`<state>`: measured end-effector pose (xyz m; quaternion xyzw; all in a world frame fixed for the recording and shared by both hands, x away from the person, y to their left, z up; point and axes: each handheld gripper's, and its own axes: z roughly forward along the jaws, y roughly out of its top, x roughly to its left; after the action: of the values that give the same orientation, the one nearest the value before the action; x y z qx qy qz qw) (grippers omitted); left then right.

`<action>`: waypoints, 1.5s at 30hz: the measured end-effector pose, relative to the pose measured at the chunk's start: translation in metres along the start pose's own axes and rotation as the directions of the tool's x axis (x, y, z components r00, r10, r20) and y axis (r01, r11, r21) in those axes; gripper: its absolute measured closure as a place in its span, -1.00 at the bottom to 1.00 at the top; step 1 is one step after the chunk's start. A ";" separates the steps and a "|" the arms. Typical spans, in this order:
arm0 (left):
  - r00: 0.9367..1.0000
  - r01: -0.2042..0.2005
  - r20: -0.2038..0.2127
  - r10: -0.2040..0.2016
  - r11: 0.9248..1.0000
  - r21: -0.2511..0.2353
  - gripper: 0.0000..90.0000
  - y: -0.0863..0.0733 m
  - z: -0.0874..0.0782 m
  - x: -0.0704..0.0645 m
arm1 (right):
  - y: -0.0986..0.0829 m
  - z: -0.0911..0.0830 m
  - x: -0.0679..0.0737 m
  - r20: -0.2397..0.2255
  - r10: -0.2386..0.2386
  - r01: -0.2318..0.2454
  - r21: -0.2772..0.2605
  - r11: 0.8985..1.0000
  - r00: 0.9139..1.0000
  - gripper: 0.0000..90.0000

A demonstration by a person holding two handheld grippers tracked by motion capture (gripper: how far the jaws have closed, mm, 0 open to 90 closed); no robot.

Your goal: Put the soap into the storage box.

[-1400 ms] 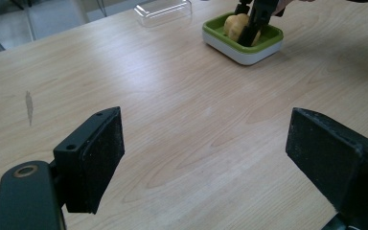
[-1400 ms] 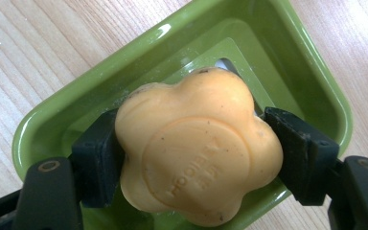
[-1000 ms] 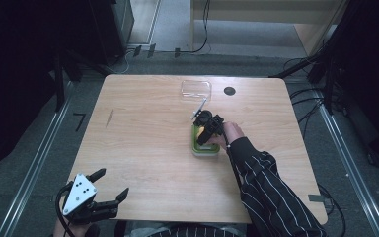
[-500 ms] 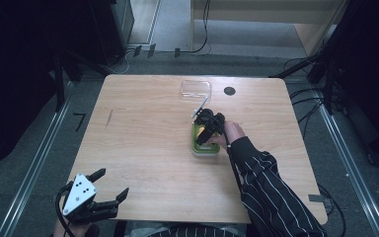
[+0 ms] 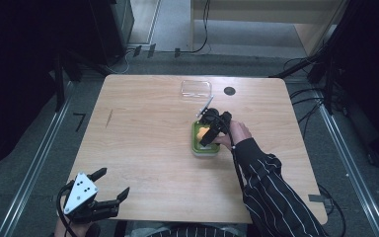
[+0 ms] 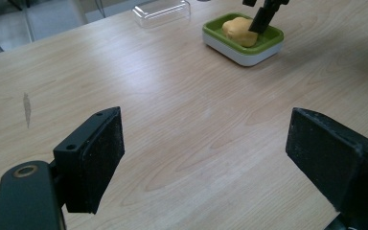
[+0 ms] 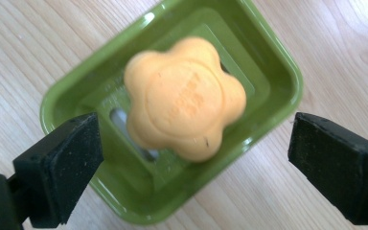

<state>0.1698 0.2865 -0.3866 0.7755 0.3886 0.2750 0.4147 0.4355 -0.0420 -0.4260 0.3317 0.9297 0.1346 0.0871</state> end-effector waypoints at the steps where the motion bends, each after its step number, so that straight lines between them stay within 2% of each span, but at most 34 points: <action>1: 1.000 -0.001 0.002 0.001 1.000 0.000 -0.70 0.000 0.000 0.000 | -0.001 -0.001 -0.001 0.010 -0.004 0.004 0.008 1.000 1.000 -0.90; 11: 1.000 -0.007 0.013 0.007 1.000 0.000 -0.70 0.002 0.004 0.000 | -0.022 -0.014 -0.005 0.046 0.033 -0.034 0.030 0.999 0.998 -0.93; 18: 0.999 -0.016 0.029 0.016 1.000 -0.001 -0.70 0.005 0.009 0.000 | -0.041 -0.018 -0.006 0.074 0.063 -0.069 0.074 0.995 0.995 -0.93; 22: 0.999 -0.020 0.042 0.021 1.000 -0.004 -0.70 0.007 0.013 0.000 | -0.054 -0.020 -0.008 0.072 0.072 -0.079 0.096 0.992 0.995 -0.93; 37: 0.996 -0.041 0.080 0.042 0.999 -0.011 -0.70 0.014 0.025 -0.001 | -0.107 -0.021 -0.007 0.081 0.130 -0.143 0.185 0.972 0.988 -0.94; 45: 0.995 -0.049 0.088 0.050 0.999 -0.011 -0.70 0.016 0.028 -0.002 | -0.134 -0.021 -0.001 0.079 0.157 -0.170 0.207 0.963 0.984 -0.94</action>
<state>0.1960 0.2673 -0.3870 0.7945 0.3492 0.2523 0.4280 0.3517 -0.1468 -0.4477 0.4189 0.9050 0.0306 0.0684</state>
